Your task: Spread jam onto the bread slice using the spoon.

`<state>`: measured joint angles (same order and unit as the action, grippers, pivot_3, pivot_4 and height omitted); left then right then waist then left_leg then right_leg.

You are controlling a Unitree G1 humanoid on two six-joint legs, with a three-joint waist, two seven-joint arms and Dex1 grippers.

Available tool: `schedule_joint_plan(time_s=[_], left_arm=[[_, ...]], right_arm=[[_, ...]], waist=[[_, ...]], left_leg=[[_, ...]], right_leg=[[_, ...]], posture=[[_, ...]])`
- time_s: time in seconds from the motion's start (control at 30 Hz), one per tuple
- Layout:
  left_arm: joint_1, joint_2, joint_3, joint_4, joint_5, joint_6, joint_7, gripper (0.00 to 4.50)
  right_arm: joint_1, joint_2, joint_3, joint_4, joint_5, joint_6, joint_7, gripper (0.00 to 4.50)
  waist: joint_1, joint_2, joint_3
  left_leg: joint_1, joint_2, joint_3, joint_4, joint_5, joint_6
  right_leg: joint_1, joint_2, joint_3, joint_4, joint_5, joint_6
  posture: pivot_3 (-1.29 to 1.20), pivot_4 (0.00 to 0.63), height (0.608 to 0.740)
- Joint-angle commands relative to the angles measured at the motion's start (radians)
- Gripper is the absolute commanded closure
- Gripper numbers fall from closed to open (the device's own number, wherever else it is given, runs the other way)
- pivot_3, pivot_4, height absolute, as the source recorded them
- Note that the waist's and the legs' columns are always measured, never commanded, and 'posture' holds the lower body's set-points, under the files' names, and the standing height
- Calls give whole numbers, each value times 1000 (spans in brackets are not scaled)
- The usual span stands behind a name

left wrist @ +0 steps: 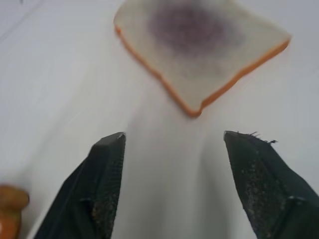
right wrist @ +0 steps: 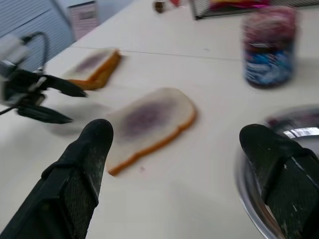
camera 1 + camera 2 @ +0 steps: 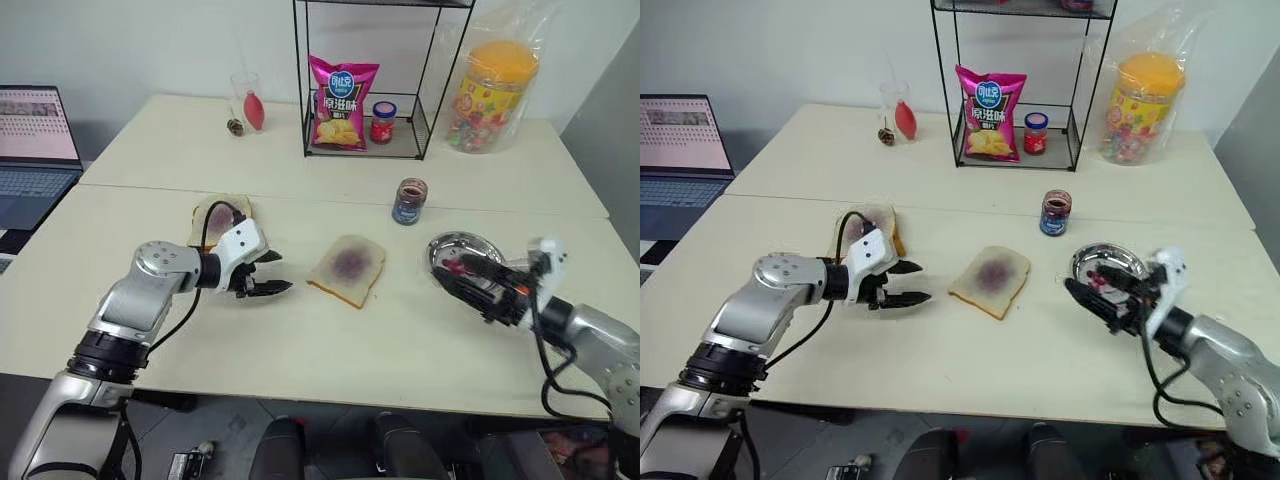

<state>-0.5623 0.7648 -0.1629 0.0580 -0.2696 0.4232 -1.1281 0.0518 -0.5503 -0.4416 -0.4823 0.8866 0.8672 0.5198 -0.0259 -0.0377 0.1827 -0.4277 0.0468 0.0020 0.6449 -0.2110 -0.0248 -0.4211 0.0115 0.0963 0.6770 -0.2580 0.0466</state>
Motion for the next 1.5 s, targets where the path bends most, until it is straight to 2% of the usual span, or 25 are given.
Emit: schedule_joint_plan(time_s=[0.03, 0.1, 0.2, 0.3, 0.43, 0.63, 0.87, 0.9, 1.1, 1.33, 1.5], left_arm=[[-84, -25, 85, -139, -168, 108, -55, 418], [-119, -43, 89, -168, -213, 156, -63, 96], [-176, -70, 63, -189, -237, 187, -74, 96], [-218, -121, -5, -173, -195, 149, -83, 96], [-228, -146, -37, -143, -156, 112, -87, 96], [-219, -157, -36, -146, -147, 111, -84, 96], [-214, -144, -25, -143, -140, 116, -80, 96], [-212, -141, -23, -142, -139, 114, -82, 0], [-200, -130, -19, -133, -124, 99, -77, 0], [-203, -137, -20, -138, -124, 102, -70, 0], [-207, -134, -22, -126, -119, 92, -80, 0]], right_arm=[[56, 59, -180, 3, 156, 22, -121, 0], [65, 94, -220, 27, 212, 26, -191, 0], [45, 141, -248, 94, 243, 15, -292, 0], [-74, 211, -233, 226, 242, -32, -393, 0], [-189, 263, -227, 344, 240, -67, -458, 0], [-314, 262, -209, 527, 201, -131, -445, 0], [-443, 225, -170, 735, 111, -205, -360, 0], [-447, 222, -160, 742, 95, -214, -347, 385], [-472, 221, -155, 775, 72, -225, -316, 1586], [-479, 223, -162, 779, 69, -228, -307, 3371], [-475, 228, -168, 761, 82, -221, -307, 4411]], waist=[[-4, 0, 0], [-11, 1, 0], [-27, 2, 0], [-37, 2, 0], [-46, 6, -1], [-47, 6, -1], [-50, 7, -1], [-52, 7, -1], [-58, 7, 0], [-57, 7, 0], [-57, 7, 0]], left_leg=[[-1, 0, 0, 1, 0, 0], [0, 0, 0, 1, 0, 0], [4, 0, 1, 0, 0, 0], [7, 1, 0, 0, 0, 0], [8, 0, 1, -1, 0, 0], [6, 1, 0, -4, 0, 0], [5, 0, 0, -2, 0, 0], [5, 0, 0, -2, 0, 0], [6, 0, 0, -2, 0, 1], [5, 0, 0, -2, 0, 0], [5, 0, 0, -1, 0, 0]], right_leg=[[0, 0, 0, 0, 0, 0], [0, 0, 1, 0, 1, 1], [2, 1, 2, 2, 0, 0], [2, 3, 3, 3, 1, -2], [3, 4, 5, 3, 2, -2], [1, 4, 4, 2, 0, -1], [1, 4, 4, 2, 0, 0], [1, 4, 4, 2, 1, 0], [1, 4, 4, 3, 1, 0], [1, 4, 4, 3, 1, 0], [2, 4, 4, 2, 1, 0]], posture=[[0, 150, 740], [0, 150, 740], [0, 150, 740], [0, 150, 740], [0, 150, 740], [0, 150, 740], [0, 150, 740], [0, 150, 740], [0, 150, 740], [0, 150, 740], [0, 150, 740]])
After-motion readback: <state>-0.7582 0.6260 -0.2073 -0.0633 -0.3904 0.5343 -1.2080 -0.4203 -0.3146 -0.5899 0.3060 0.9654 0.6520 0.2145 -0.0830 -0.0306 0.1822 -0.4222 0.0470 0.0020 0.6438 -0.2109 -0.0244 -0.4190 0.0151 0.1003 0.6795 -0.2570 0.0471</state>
